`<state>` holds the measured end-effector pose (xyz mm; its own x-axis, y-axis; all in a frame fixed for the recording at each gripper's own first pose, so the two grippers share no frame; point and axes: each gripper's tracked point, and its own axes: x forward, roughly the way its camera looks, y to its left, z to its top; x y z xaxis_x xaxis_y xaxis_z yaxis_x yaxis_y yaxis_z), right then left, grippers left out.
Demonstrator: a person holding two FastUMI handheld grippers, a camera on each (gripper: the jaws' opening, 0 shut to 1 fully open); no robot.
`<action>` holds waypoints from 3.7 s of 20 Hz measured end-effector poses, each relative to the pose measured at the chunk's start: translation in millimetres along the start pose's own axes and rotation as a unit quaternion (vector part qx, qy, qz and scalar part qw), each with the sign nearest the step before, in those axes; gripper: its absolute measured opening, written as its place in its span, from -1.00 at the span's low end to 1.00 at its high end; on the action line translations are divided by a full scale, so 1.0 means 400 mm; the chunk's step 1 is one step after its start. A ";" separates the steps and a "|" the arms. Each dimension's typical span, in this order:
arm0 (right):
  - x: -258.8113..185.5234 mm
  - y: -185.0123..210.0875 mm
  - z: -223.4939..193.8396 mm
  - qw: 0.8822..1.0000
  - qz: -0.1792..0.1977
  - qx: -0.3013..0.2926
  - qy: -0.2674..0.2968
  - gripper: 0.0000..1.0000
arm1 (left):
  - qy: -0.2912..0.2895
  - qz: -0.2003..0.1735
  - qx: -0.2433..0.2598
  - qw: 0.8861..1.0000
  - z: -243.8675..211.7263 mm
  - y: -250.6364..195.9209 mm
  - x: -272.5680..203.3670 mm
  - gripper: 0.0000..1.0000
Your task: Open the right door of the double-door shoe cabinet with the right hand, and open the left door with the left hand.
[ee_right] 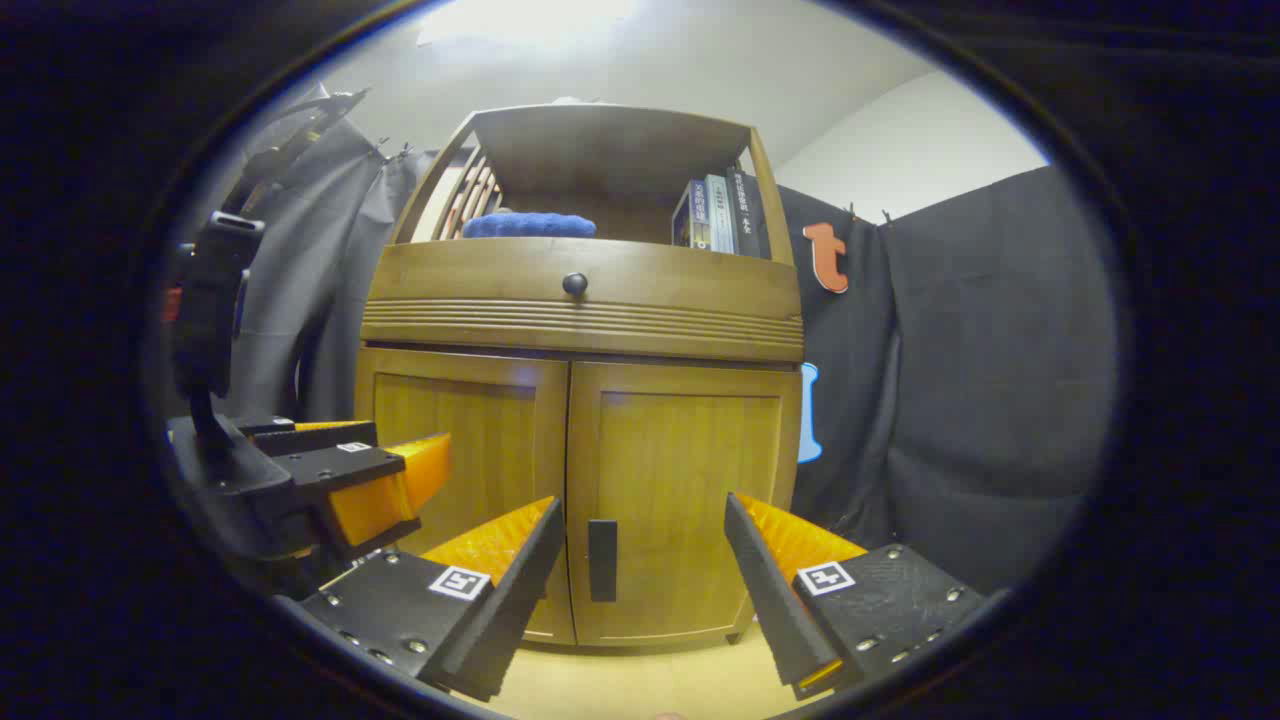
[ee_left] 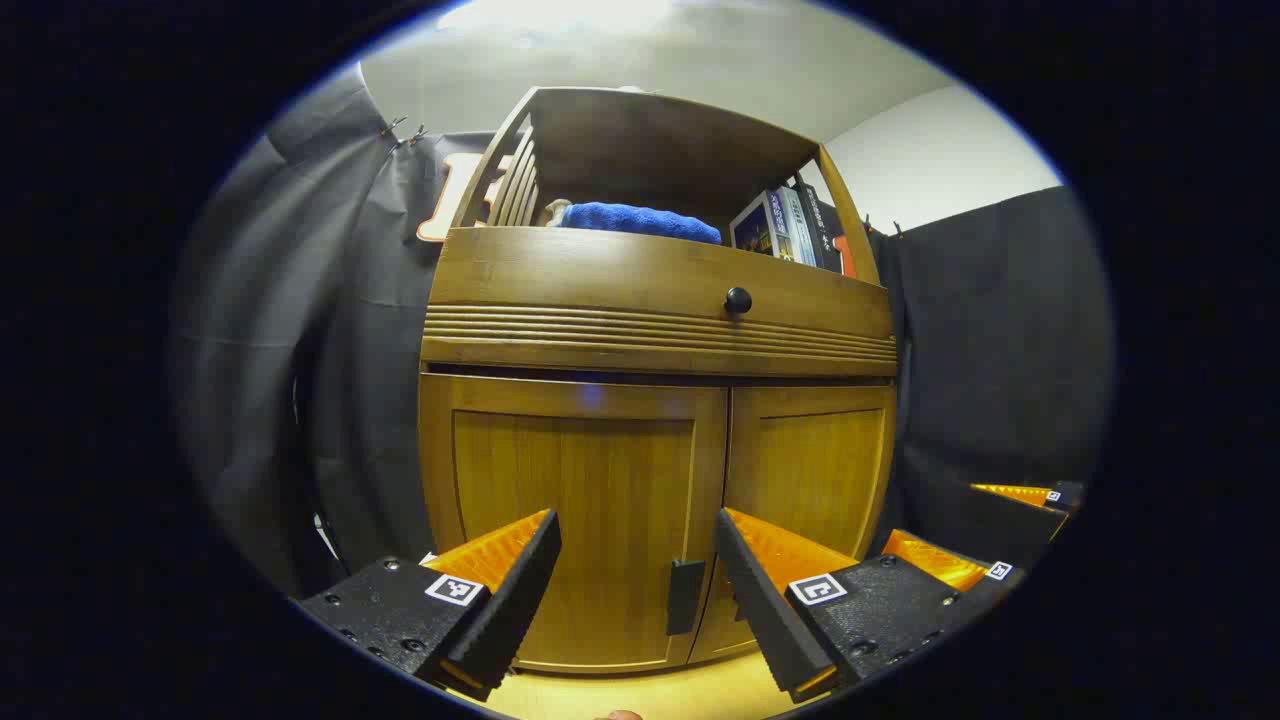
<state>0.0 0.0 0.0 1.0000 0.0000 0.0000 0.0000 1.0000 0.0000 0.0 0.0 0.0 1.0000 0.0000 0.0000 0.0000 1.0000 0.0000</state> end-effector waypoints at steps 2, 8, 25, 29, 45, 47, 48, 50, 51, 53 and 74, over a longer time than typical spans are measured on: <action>0.003 -0.005 0.001 1.000 -0.005 0.000 0.000 0.89 | 0.001 -0.006 0.004 1.000 0.002 -0.003 0.001 0.84; 0.009 -0.007 0.001 0.999 -0.015 -0.028 0.006 0.92 | -0.002 -0.019 -0.010 1.000 0.009 -0.005 0.022 0.84; 0.220 0.019 -0.221 0.994 0.008 0.013 0.106 0.89 | -0.002 0.031 0.005 1.000 -0.015 0.111 0.061 0.84; 0.261 0.100 -0.261 0.991 0.053 0.029 0.120 0.89 | 0.009 0.066 0.009 0.998 -0.039 0.162 0.072 0.91; 0.303 0.155 -0.310 0.983 0.060 0.031 0.171 -0.48 | 0.036 0.125 0.011 0.991 -0.082 0.283 0.050 0.84; 0.278 0.140 -0.306 0.984 0.057 0.027 0.169 -0.48 | 0.035 0.120 0.008 0.992 -0.082 0.277 0.046 0.84; 0.262 0.132 -0.308 0.984 0.055 0.021 0.169 -0.48 | 0.035 0.117 0.009 0.992 -0.079 0.274 0.043 0.84; 0.231 0.118 -0.311 0.984 0.049 0.021 0.170 -0.48 | 0.034 0.109 0.009 0.993 -0.077 0.263 0.037 0.91; 0.222 0.113 -0.306 0.984 0.046 0.023 0.170 -0.48 | 0.034 0.104 0.010 0.994 -0.075 0.255 0.035 0.84; 0.194 0.096 -0.301 0.985 0.039 0.023 0.169 -0.48 | 0.034 0.092 0.011 0.995 -0.073 0.234 0.034 0.84; -0.122 -0.234 -0.252 0.981 -0.113 0.037 0.151 -0.49 | 0.041 -0.072 0.008 0.997 -0.086 -0.083 -0.008 0.84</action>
<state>-48.7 -93.7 -100.7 0.9290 -0.2102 -0.3045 0.2322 0.9719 0.0377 -3.3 -33.4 -34.3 0.9863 -0.1427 -0.0830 0.1440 0.9895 0.0102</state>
